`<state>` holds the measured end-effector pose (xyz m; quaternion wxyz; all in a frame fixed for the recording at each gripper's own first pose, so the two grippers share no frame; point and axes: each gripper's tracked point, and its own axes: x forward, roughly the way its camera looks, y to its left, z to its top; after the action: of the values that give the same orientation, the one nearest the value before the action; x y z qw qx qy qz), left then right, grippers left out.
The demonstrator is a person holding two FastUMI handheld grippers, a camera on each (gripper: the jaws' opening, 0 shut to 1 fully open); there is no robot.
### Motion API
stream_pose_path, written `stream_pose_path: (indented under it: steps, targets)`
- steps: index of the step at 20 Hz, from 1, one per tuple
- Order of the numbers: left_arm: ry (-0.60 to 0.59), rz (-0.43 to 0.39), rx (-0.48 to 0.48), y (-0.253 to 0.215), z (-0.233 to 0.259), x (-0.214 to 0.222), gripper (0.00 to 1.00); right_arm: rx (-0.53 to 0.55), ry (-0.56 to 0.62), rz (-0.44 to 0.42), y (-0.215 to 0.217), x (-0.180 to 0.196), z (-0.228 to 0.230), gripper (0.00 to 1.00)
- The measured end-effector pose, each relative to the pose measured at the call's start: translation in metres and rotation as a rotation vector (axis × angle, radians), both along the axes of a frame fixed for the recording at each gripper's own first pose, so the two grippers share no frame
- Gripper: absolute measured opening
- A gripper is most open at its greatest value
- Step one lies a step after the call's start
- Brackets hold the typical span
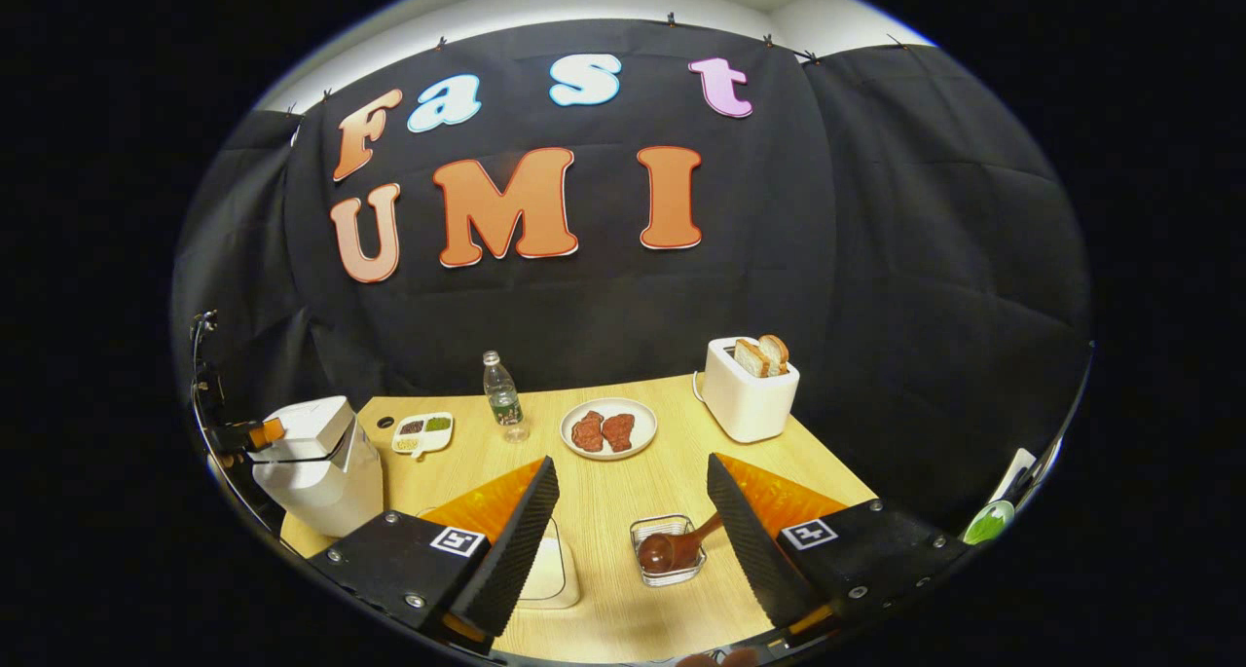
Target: Close the left gripper, press the button to open the rice cooker; take a wooden spoon from the chopstick holder with the right hand, scoop a spoonful of rice and pour it into the rice cooker, then put the wooden spoon back into the chopstick holder.
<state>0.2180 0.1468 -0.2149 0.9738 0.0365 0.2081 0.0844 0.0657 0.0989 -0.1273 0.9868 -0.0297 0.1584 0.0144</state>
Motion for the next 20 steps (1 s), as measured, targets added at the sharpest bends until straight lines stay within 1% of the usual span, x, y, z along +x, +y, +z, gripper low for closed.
stream_pose_path:
  steps: [3,4,6,7,8,11,13,15,16,17,18,20]
  targets:
    - [0.023,0.017,0.004,0.007,-0.012,0.008,1.00,-0.013,0.020,0.006,-0.006,-0.004,-0.009,0.95]
    - [0.048,0.022,-0.004,0.007,-0.019,0.011,1.00,-0.014,0.026,0.009,-0.007,-0.005,-0.012,0.95]
    - [0.133,0.021,-0.012,0.005,-0.041,0.008,1.00,-0.019,0.036,0.013,-0.009,-0.006,-0.017,0.95]
    - [0.117,0.012,0.001,0.005,-0.036,0.009,1.00,-0.018,0.040,0.010,-0.010,-0.006,-0.019,0.95]
    - [0.125,0.005,0.003,0.006,-0.036,0.015,1.00,-0.013,0.045,0.011,-0.010,-0.006,-0.022,0.95]
    - [0.148,0.014,-0.010,0.004,-0.040,0.006,1.00,0.010,0.058,0.018,-0.008,-0.008,-0.028,0.95]
    - [0.121,0.015,-0.003,0.003,-0.037,0.011,1.00,0.000,0.053,0.020,-0.010,-0.009,-0.030,0.95]
    - [0.125,0.009,0.009,0.003,-0.034,0.009,1.00,-0.011,0.052,0.024,-0.011,-0.010,-0.030,0.95]
    - [0.145,0.021,0.006,0.002,-0.033,0.005,1.00,-0.009,0.048,0.025,-0.012,-0.010,-0.027,1.00]
    - [0.118,0.028,0.011,0.004,-0.027,0.007,1.00,-0.001,0.046,0.027,-0.012,-0.011,-0.023,1.00]
    - [0.073,0.017,0.009,-0.001,-0.014,0.008,1.00,0.008,0.037,0.028,-0.012,-0.010,-0.018,0.95]
    - [0.017,-0.010,0.015,-0.010,0.007,0.008,1.00,0.013,0.012,0.033,-0.010,-0.009,-0.003,0.95]
